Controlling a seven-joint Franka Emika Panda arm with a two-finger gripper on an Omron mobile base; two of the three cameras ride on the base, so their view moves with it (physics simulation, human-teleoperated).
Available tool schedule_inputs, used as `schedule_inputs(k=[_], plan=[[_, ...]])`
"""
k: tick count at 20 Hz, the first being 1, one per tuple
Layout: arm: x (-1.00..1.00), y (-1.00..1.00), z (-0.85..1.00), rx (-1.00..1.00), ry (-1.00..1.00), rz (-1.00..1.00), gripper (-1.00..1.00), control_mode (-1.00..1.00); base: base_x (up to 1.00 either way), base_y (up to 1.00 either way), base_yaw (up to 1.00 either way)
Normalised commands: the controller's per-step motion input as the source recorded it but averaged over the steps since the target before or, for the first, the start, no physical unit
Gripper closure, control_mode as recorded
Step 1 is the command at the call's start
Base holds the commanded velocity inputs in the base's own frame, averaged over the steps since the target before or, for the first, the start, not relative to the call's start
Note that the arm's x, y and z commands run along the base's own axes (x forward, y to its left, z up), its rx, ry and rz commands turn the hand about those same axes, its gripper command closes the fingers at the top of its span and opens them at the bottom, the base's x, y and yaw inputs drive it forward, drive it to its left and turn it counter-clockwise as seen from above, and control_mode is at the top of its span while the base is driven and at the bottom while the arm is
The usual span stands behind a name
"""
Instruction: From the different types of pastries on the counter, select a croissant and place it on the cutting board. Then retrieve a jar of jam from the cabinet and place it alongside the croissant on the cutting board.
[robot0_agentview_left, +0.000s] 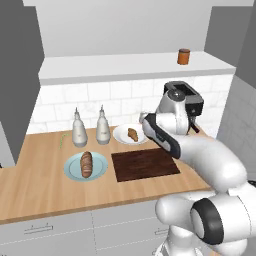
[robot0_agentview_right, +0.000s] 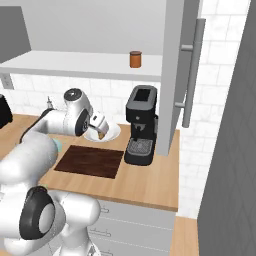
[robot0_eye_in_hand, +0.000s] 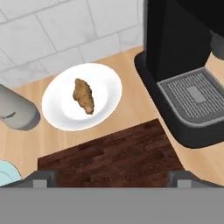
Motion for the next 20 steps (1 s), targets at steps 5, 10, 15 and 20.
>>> schedule_inputs(k=[5,10,15,20], plan=[[0.57,0.19,-0.01,0.00,0.20,0.10,-1.00,-1.00,0.00,0.00,0.00],[0.32,0.27,-0.51,-0.03,0.13,0.13,-1.00,-1.00,0.00,0.00,0.00],[0.60,0.24,-0.92,-0.10,0.01,0.08,-1.00,-1.00,0.00,0.00,0.00],[0.57,0.06,-0.46,0.00,0.02,0.05,-1.00,-1.00,0.00,0.00,0.00]])
